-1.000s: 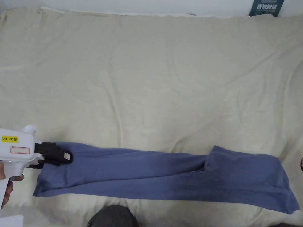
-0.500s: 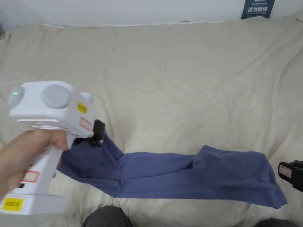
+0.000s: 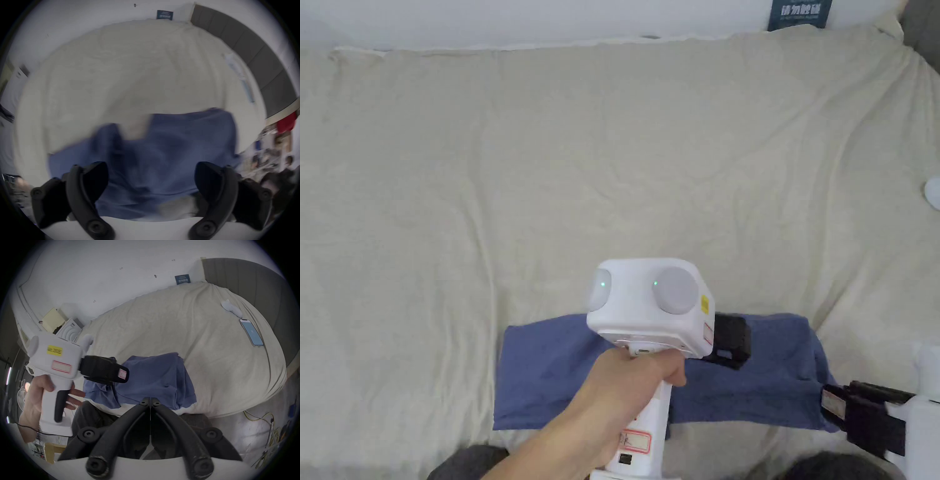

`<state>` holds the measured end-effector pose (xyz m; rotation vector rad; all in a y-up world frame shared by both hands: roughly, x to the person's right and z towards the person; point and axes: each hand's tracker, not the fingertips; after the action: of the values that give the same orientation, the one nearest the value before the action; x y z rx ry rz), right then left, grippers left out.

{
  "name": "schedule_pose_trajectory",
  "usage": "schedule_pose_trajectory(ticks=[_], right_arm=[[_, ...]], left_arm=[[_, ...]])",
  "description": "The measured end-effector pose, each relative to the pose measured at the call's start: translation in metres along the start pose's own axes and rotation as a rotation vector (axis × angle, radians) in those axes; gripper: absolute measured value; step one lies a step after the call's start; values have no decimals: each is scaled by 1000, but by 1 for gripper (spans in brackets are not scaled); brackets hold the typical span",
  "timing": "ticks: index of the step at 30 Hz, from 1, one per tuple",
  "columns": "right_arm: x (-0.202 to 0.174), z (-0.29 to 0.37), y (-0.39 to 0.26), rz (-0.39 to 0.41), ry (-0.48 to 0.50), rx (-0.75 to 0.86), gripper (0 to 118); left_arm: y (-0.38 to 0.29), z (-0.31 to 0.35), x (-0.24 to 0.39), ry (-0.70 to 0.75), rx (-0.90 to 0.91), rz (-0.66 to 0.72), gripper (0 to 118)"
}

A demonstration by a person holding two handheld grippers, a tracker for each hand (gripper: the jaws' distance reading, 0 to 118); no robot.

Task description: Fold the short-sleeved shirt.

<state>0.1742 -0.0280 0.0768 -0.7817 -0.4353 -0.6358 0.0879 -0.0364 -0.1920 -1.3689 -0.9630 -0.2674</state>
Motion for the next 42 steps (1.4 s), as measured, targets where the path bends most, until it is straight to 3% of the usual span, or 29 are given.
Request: schedule_pose_trajectory(ticks=[3, 4, 5, 6, 7, 8, 12, 16, 20, 22, 24, 25, 28, 32, 37, 39, 42], right_arm=[[3, 1, -2, -10, 0, -4, 0], [5, 0, -3, -16, 5, -3, 0], [4, -1, -5, -24, 14, -4, 0], [4, -3, -7, -30, 27, -10, 0], [4, -4, -8, -34, 40, -18, 0], [3, -6, -9, -34, 42, -23, 0], [-5, -10, -15, -31, 72, -39, 0], [-7, -10, -20, -56, 93, -41, 0], [-3, 0, -24, -70, 86, -33, 0], [3, 4, -26, -87, 60, -28, 0], [9, 10, -27, -109, 35, -25, 0], [12, 14, -28, -118, 19, -19, 0], [18, 22, -28, -127, -2, -12, 0], [15, 16, -23, -124, -21, -8, 0], [-6, 0, -14, -105, 10, -5, 0], [-18, -10, -8, -84, 10, -1, 0], [-33, -23, 1, -55, 6, -2, 0]], left_arm=[[-5, 42, -28, -27, 3, 0, 107], [-8, 57, -45, 1, 1, -2, 104], [-10, 73, -60, 55, 7, 9, 93], [-15, 87, -76, 89, 47, -8, 70], [-20, 101, -93, 166, 96, -24, 18], [-23, 105, -110, 319, 120, -1, 0], [-25, 82, -160, 737, 100, 22, 0], [-25, 12, -148, 929, 4, -53, 0], [-45, -67, -38, 958, 45, -374, 0], [-63, -102, 22, 893, 33, -550, 0], [-82, -116, 67, 933, 102, -660, 0], [-85, -109, 83, 858, 153, -683, 0], [-67, -59, 81, 481, 155, -521, 0], [-36, 12, -9, 121, 92, -253, 0], [-35, 77, -172, -67, 108, 37, 0], [-46, 90, -233, -79, 159, 152, 0], [-56, 95, -282, -126, 187, 251, 0]])
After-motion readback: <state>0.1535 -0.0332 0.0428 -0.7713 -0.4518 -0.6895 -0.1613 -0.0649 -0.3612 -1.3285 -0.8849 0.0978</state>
